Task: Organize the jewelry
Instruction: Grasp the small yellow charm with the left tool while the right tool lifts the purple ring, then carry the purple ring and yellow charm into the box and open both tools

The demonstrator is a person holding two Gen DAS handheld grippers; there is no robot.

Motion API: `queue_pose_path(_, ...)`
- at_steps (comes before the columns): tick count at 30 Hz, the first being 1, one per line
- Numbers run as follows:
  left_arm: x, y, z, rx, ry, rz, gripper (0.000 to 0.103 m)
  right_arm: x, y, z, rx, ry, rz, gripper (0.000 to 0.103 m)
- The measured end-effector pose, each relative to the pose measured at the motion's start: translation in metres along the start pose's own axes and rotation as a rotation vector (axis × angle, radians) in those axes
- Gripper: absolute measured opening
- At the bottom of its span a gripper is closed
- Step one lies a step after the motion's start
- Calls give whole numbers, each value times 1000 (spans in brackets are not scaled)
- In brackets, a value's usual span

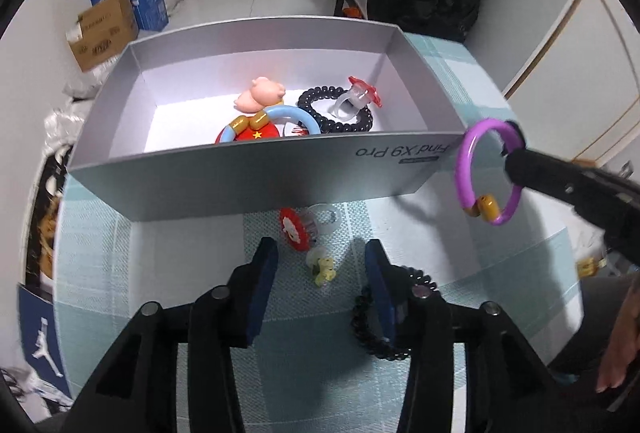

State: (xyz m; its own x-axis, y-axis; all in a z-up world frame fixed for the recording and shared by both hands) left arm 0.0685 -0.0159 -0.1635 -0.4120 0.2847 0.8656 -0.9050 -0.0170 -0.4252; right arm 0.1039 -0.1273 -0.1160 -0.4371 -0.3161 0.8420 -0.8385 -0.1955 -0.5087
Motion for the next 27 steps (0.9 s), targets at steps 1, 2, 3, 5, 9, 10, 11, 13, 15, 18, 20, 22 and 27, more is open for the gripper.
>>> queue_pose_path(1, 0, 0, -2, -11, -21, -2, 22, 1, 0, 0, -1, 1, 3, 8)
queue_pose_path(2, 1, 0, -5, -10, -28, -5, 15, 2, -1, 1, -4, 2, 8, 8)
queue_pose_path(3, 2, 0, -8, 3, -20, -8, 12, 3, -2, 1, -8, -1, 12, 8)
queue_pose_path(5, 2, 0, -13, 24, 7, -19, 9, 6, -5, 3, -16, -3, 25, 8)
queue_pose_path(9, 5, 2, -17, 64, 63, -33, 9, 8, -7, 0, -15, -5, 37, 8)
queue_pose_path(10, 5, 2, -18, 68, 71, -35, 9, 8, -8, -2, -13, -5, 35, 8)
queue_pose_path(11, 6, 3, -19, 73, 78, -35, 9, 7, -8, -2, -11, -4, 36, 8)
queue_pose_path(13, 6, 4, -18, 76, 96, -38, 9, 7, -9, -3, -11, -4, 36, 8)
queue_pose_path(15, 8, 6, -18, 82, 118, -40, 9, 6, -11, -3, -14, -4, 41, 8)
queue_pose_path(18, 11, 6, -18, 90, 137, -38, 9, 7, -15, -6, -18, -6, 52, 8)
queue_pose_path(20, 14, 4, -18, 98, 154, -29, 9, 8, -17, -9, -15, -9, 57, 8)
queue_pose_path(22, 20, 2, -17, 109, 174, -16, 8, 9, -17, -13, -9, -13, 63, 7)
queue_pose_path(27, 47, -5, -10, 124, 246, 42, 8, 12, -22, -15, -14, -17, 90, 7)
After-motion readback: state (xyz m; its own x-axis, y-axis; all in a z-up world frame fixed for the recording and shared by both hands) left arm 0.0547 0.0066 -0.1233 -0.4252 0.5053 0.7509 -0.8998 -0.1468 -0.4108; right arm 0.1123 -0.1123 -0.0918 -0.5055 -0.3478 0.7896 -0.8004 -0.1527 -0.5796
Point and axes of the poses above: each gripper's, at about its wrist camera, not at the fingertips, and x roughly against the way its jaws point, z to its right, y to its underside, the point moved 8 cm from there along -x, roughly the way its jaws point, and after that the axes turned 10 degrees about y, right-handed, at the moved point
